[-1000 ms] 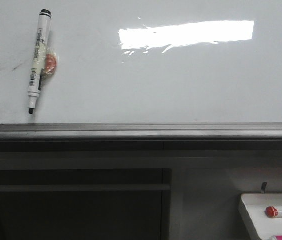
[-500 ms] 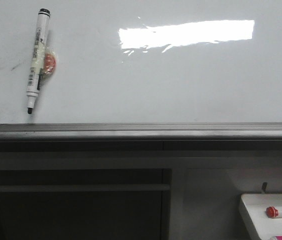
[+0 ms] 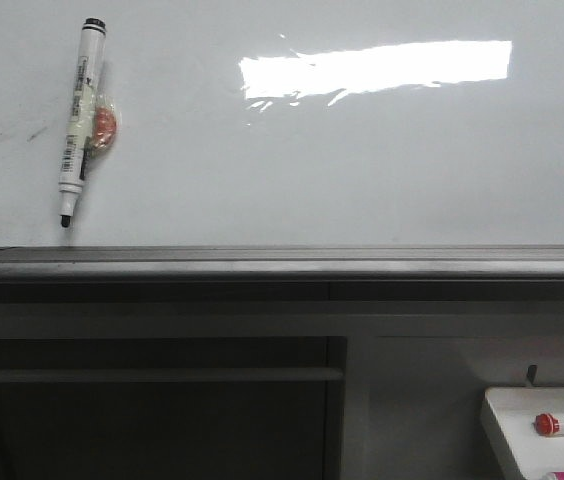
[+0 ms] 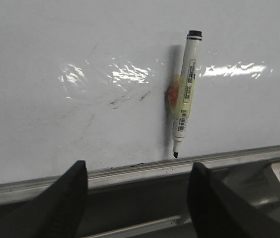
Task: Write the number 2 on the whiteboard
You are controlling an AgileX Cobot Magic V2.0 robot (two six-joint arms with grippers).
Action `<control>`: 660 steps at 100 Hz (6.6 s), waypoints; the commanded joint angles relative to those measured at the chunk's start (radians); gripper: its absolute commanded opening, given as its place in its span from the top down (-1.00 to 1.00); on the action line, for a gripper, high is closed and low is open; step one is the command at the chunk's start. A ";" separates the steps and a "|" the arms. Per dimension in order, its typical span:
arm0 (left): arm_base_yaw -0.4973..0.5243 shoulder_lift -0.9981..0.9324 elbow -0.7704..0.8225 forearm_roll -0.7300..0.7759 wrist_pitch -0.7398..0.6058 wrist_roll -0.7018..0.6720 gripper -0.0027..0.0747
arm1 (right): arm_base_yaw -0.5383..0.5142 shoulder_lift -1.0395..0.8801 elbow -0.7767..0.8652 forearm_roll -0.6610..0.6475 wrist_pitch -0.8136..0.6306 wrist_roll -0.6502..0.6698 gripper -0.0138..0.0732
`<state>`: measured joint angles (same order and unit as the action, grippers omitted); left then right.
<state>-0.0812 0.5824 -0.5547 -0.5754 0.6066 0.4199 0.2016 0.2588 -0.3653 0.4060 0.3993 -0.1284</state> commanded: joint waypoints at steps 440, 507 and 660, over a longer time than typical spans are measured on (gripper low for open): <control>-1.067 0.327 -0.294 0.637 0.083 0.025 0.98 | 0.734 0.889 -0.609 0.431 0.176 -0.996 0.25; -1.067 0.301 -0.296 0.643 -0.065 0.023 -0.30 | 0.730 0.875 -0.609 0.461 0.090 -0.996 0.85; -0.818 -0.121 -0.135 1.190 -0.197 -0.939 0.98 | 0.364 1.185 -0.841 0.514 0.016 -0.943 0.85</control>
<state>-0.9020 0.4537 -0.6648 0.5949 0.4848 -0.5091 0.5710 1.4580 -1.1652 0.9245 0.4506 -1.0690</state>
